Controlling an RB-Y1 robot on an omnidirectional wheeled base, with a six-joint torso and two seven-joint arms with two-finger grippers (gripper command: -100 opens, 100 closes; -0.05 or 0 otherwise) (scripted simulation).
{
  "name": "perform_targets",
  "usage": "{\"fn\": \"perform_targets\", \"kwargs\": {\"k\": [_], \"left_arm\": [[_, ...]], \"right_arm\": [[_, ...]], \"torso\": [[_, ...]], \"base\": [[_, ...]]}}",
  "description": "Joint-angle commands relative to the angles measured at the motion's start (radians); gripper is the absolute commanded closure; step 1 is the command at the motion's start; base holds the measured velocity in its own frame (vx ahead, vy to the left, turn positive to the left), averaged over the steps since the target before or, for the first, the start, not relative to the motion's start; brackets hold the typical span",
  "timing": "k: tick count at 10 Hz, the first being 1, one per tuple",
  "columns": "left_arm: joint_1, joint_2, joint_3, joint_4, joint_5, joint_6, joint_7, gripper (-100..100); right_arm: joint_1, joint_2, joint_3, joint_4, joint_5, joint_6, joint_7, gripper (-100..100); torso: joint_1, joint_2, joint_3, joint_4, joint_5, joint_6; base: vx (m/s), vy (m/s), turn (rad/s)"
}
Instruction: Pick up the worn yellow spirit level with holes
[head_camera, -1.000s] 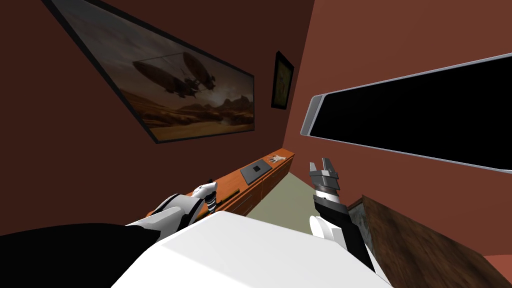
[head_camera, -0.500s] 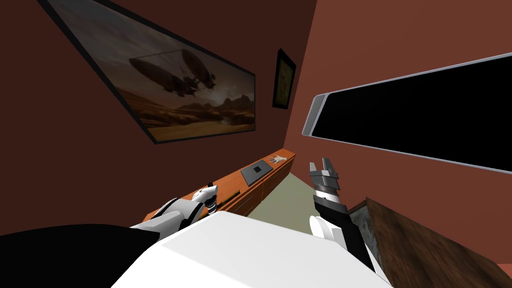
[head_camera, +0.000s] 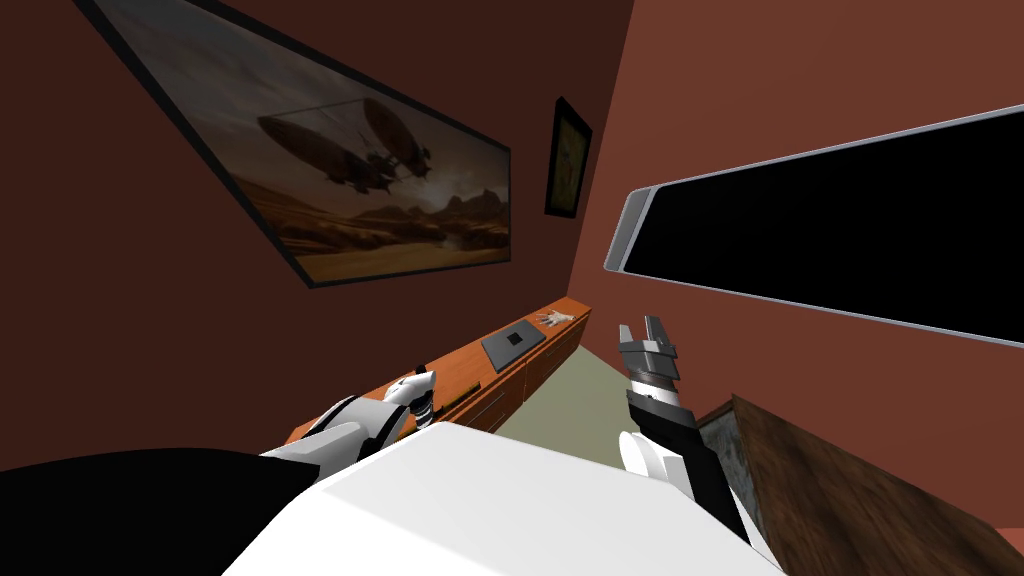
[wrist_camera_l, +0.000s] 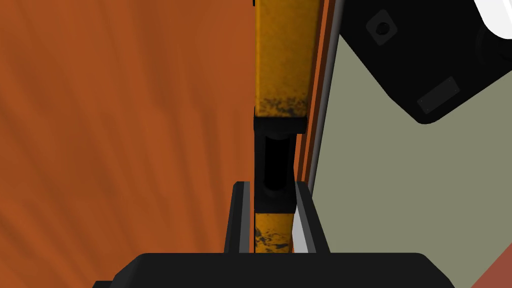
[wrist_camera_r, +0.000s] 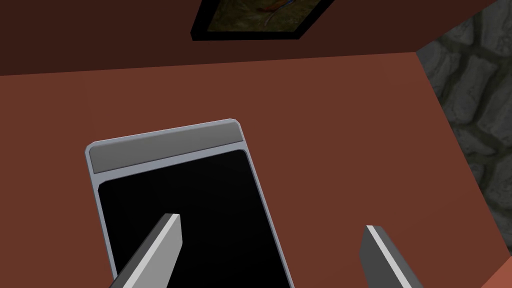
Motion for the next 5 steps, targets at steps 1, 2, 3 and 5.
{"fn": "perform_targets", "kwargs": {"k": [1,2,3,5], "left_arm": [[0.0,0.0,0.0,0.0,0.0,0.0,0.0,0],[-0.012,0.018,-0.003,-0.01,0.008,0.028,0.001,100],[-0.016,0.022,-0.003,-0.014,0.01,0.036,0.001,100],[-0.026,0.037,-0.006,-0.034,0.017,0.061,0.004,100]], "right_arm": [[0.0,0.0,0.0,0.0,0.0,0.0,0.0,0],[0.0,0.0,0.0,0.0,0.0,0.0,0.0,0],[0.0,0.0,0.0,0.0,0.0,0.0,0.0,0],[0.0,0.0,0.0,0.0,0.0,0.0,0.0,0]], "torso": [[0.0,0.0,0.0,0.0,0.0,0.0],[0.0,0.0,0.0,0.0,0.0,0.0],[0.0,0.0,0.0,0.001,-0.001,0.0],[-0.002,0.002,0.001,0.001,-0.001,0.001]], "base": [[0.0,0.0,0.0],[-0.01,-0.004,-0.026],[-0.02,-0.004,-0.028],[-0.037,-0.02,-0.015]]}}
